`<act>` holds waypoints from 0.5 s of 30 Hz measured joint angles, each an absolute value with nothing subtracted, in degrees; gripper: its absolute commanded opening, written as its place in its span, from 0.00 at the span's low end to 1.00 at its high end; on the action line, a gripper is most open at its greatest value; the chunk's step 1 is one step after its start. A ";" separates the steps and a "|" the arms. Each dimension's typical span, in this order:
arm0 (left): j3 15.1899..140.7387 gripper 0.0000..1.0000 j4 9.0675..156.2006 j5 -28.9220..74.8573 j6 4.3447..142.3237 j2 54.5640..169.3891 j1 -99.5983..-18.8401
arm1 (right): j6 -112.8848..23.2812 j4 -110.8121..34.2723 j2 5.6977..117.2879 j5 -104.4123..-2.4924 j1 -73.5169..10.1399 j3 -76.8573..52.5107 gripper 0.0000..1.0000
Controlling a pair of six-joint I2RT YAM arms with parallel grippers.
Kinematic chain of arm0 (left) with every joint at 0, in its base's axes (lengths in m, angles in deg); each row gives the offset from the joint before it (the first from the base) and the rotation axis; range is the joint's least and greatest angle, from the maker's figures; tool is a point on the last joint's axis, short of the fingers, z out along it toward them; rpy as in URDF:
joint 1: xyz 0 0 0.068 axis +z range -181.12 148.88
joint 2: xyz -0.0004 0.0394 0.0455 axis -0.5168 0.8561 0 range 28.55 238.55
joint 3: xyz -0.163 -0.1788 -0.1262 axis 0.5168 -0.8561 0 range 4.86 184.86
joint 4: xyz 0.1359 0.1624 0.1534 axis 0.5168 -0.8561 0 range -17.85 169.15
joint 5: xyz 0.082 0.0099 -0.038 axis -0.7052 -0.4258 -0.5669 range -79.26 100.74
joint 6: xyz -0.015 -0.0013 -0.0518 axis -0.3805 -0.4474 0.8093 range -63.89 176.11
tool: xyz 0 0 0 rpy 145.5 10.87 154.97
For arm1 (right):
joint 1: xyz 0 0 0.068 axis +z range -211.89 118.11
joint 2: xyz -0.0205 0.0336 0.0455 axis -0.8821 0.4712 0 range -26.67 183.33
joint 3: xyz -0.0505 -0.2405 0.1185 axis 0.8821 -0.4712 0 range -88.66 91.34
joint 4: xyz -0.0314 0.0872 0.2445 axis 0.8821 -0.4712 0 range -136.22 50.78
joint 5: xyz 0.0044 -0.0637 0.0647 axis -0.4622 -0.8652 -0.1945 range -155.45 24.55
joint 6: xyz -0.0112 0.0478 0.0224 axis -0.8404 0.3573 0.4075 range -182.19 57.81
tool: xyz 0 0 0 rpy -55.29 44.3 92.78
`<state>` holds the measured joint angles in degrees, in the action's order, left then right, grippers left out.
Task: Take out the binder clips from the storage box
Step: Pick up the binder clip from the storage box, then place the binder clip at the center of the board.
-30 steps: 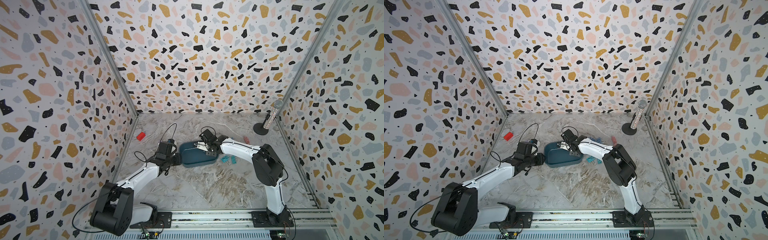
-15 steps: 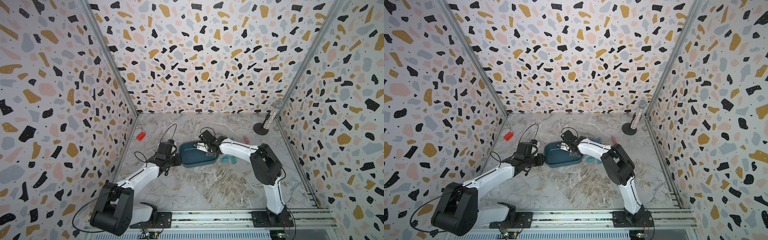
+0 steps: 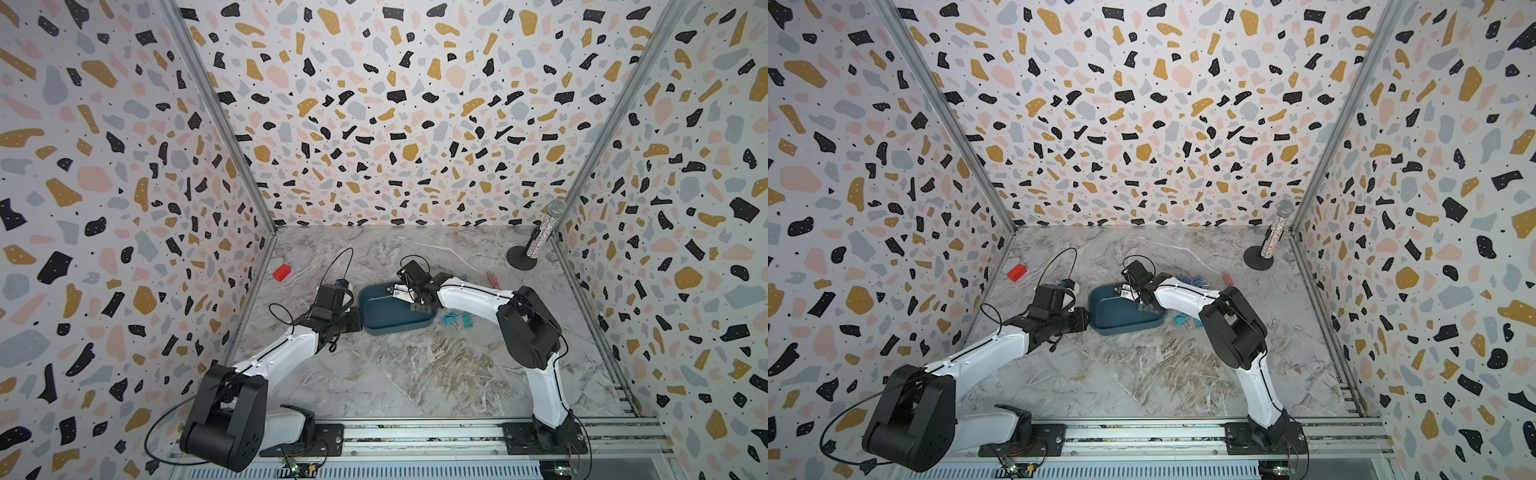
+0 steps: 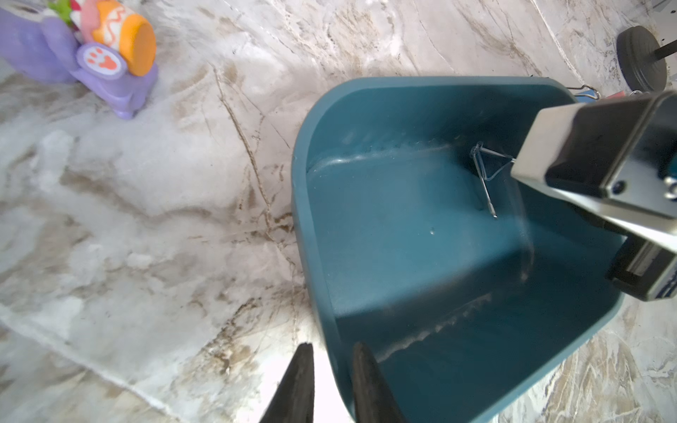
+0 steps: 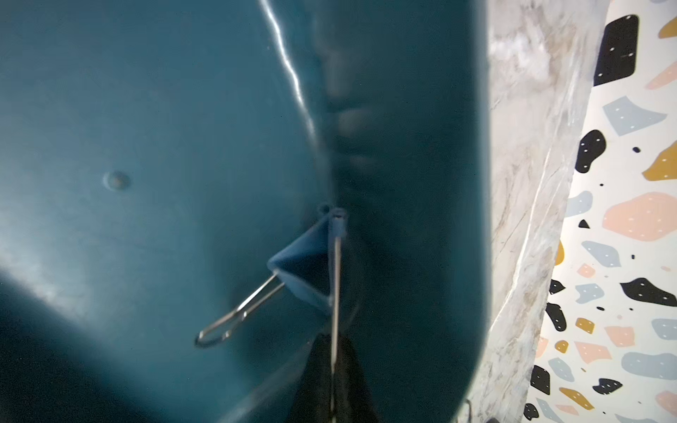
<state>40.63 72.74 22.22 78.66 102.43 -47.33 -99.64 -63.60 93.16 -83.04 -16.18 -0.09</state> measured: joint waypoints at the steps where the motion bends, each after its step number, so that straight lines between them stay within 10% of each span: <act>1: 40.59 0.23 72.74 22.22 78.66 102.41 -47.33 | -99.55 -63.54 93.16 -82.97 -16.18 -0.09 0.04; 15: 40.45 0.23 72.74 22.25 78.66 102.17 -47.33 | -98.57 -64.59 85.71 -81.75 -16.16 -0.39 0.01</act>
